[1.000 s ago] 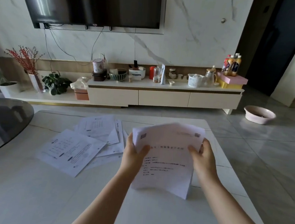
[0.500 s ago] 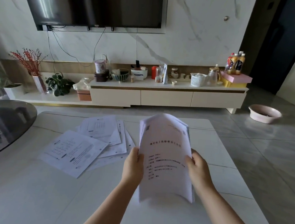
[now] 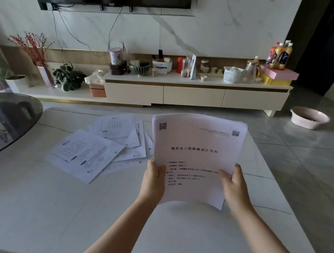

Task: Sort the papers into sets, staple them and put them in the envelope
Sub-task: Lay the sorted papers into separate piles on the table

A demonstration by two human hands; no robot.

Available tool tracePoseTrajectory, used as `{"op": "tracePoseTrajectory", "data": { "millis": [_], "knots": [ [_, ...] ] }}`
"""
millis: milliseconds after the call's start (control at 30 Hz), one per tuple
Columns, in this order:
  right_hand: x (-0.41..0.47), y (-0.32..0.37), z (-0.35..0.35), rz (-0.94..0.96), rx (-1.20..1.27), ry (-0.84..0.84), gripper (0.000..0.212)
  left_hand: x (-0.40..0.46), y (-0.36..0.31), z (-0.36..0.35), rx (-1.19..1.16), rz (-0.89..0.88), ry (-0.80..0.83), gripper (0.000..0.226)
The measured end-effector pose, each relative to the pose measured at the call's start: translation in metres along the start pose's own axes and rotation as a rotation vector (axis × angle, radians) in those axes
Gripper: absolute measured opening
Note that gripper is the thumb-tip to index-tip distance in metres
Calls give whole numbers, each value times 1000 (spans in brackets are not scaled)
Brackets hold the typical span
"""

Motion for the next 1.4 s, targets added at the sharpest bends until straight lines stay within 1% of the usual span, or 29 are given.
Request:
{"op": "tracePoseTrajectory", "data": {
  "millis": [67,133,200,300,333,400,467,533,633,700,767,833,867,900,967,1033,1133,1200,1300,1400],
  "knots": [
    [-2,-6,1,9,-6,25,20,1,8,1,-1,3,28,12],
    [-9,-21,-3,-33,-37,85,28,1,22,-2,4,40,104,14],
    [-14,-40,-9,-79,-102,132,24,4,35,-5,21,88,148,17],
    [-10,-58,-7,-113,-159,139,8,14,40,-8,135,113,71,15],
    [-6,-60,-4,-109,-196,140,7,18,39,-10,174,108,45,17],
    [7,-61,5,-87,-250,129,9,26,32,-18,204,101,45,18],
    [19,-59,16,-83,-261,113,6,31,24,-29,153,126,86,17],
    [29,-60,27,-110,-283,96,15,35,19,-44,33,190,118,15],
    [37,-75,45,-163,-418,91,22,37,23,-69,-139,316,142,26],
    [37,-88,51,-207,-499,129,28,36,33,-84,-147,378,164,32],
    [35,-100,54,-245,-551,169,33,34,45,-95,-149,441,200,33],
    [34,-107,55,-260,-618,186,32,31,57,-100,-127,484,237,37],
    [35,-108,54,-255,-663,189,31,31,63,-98,-77,469,233,41],
    [35,-107,53,-244,-717,190,32,31,65,-93,-10,438,212,45],
    [37,-98,49,-217,-826,191,39,35,68,-76,102,383,113,46],
    [40,-83,40,-177,-850,199,41,40,67,-55,104,363,35,43],
    [43,-58,10,-96,-734,271,38,46,66,-24,-30,397,-5,41],
    [41,-40,-20,-42,-661,368,36,50,68,6,-41,396,-53,39],
    [43,-17,-74,16,-580,495,33,58,74,59,41,359,-191,36],
    [49,-6,-132,50,-524,555,32,76,85,111,152,332,-333,35]
  ]
}}
Point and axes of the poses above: each hand's wrist, its own x-axis towards the middle knuckle, its own z-axis out of the back of the hand, y = z × x, the point moved 4 cm from there along x, towards the middle knuckle, and after that the axes turned 7 degrees about z, right-handed, at the moved point
